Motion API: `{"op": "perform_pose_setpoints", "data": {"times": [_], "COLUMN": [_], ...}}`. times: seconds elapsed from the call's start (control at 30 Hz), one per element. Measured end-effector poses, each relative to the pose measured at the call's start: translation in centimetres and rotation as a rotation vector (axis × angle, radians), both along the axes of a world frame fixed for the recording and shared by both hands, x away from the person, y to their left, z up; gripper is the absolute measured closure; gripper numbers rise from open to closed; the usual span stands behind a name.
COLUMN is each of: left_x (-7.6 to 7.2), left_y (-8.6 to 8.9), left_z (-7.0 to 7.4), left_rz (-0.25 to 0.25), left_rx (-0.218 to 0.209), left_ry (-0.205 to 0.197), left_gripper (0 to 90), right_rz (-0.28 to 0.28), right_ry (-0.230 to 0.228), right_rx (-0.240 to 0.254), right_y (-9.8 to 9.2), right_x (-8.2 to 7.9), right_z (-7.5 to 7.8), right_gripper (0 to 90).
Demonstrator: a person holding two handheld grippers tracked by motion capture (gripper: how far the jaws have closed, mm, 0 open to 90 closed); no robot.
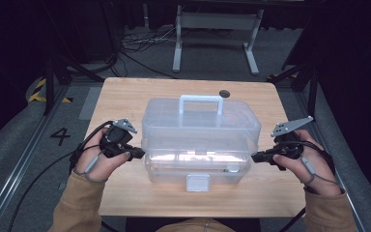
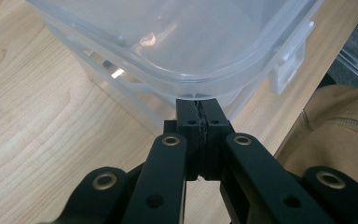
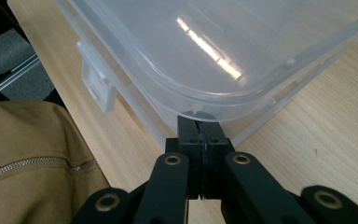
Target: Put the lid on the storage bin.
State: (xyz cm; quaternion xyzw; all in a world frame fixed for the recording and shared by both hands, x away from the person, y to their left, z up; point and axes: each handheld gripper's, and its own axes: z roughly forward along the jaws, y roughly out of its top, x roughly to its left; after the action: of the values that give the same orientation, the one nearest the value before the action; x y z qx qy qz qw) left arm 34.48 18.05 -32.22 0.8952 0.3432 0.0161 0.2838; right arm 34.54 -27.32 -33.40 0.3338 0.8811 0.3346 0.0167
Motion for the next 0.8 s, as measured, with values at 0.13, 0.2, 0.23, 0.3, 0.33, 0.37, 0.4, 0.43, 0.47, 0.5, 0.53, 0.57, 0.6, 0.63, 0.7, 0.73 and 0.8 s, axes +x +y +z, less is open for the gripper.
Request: {"op": "perform_pose_setpoints", "data": {"times": [0.13,0.2,0.23,0.3,0.33,0.37,0.4,0.43,0.47,0.5,0.53,0.57,0.6,0.63,0.7,0.73,0.8], "left_x": [0.0,0.0,0.0,0.1,0.1,0.1,0.1,0.1,0.2,0.2,0.2,0.2,0.2,0.2,0.2,0.2,0.2], "left_y": [-0.1,-0.2,-0.2,-0.3,-0.3,-0.4,-0.4,-0.4,-0.5,-0.5,-0.5,-0.5,-0.5,-0.5,-0.6,-0.6,-0.7], "left_z": [-0.2,-0.3,-0.3,-0.4,-0.5,-0.5,-0.6,-0.6,-0.7,-0.7,-0.7,-0.7,-0.8,-0.8,-0.9,-0.9,-1.0], "left_rz": [-0.009,-0.016,-0.019,-0.025,-0.028,-0.031,-0.034,-0.035,-0.041,-0.041,-0.041,-0.044,-0.049,-0.049,-0.048,-0.051,-0.051], "left_rx": [0.018,0.028,0.031,0.042,0.044,0.054,0.054,0.057,0.065,0.065,0.065,0.069,0.079,0.079,0.083,0.085,0.089], "left_ry": [0.012,0.020,0.024,0.030,0.037,0.036,0.042,0.044,0.051,0.051,0.051,0.052,0.053,0.053,0.061,0.062,0.064], "left_gripper": [89.3,89.2,89.2,89.0,88.9,88.8,88.8,88.8,88.8,88.8,88.8,88.8,88.8,88.8,88.8,88.8,88.8], "right_rz": [0.012,0.015,0.018,0.023,0.026,0.028,0.029,0.031,0.032,0.032,0.037,0.039,0.039,0.039,0.044,0.045,0.048], "right_ry": [0.013,0.019,0.021,0.030,0.033,0.039,0.043,0.046,0.048,0.048,0.055,0.059,0.061,0.061,0.068,0.072,0.075], "right_rx": [-0.020,-0.027,-0.031,-0.039,-0.044,-0.048,-0.051,-0.055,-0.059,-0.059,-0.067,-0.069,-0.071,-0.071,-0.075,-0.077,-0.080], "right_y": [0.1,0.2,0.2,0.2,0.3,0.3,0.4,0.4,0.4,0.4,0.5,0.5,0.5,0.5,0.5,0.5,0.5], "right_x": [0.0,0.0,0.1,0.1,0.1,0.1,0.1,0.1,0.1,0.1,0.2,0.2,0.2,0.2,0.3,0.3,0.4], "right_z": [-0.2,-0.3,-0.3,-0.4,-0.5,-0.6,-0.6,-0.7,-0.7,-0.7,-0.9,-0.9,-1.0,-1.0,-1.1,-1.2,-1.3], "right_gripper": [90.0,90.0,90.0,90.0,90.0,90.0,90.0,90.0,90.0,90.0,90.0,90.0,90.0,90.0,90.0,90.0,90.0]}}
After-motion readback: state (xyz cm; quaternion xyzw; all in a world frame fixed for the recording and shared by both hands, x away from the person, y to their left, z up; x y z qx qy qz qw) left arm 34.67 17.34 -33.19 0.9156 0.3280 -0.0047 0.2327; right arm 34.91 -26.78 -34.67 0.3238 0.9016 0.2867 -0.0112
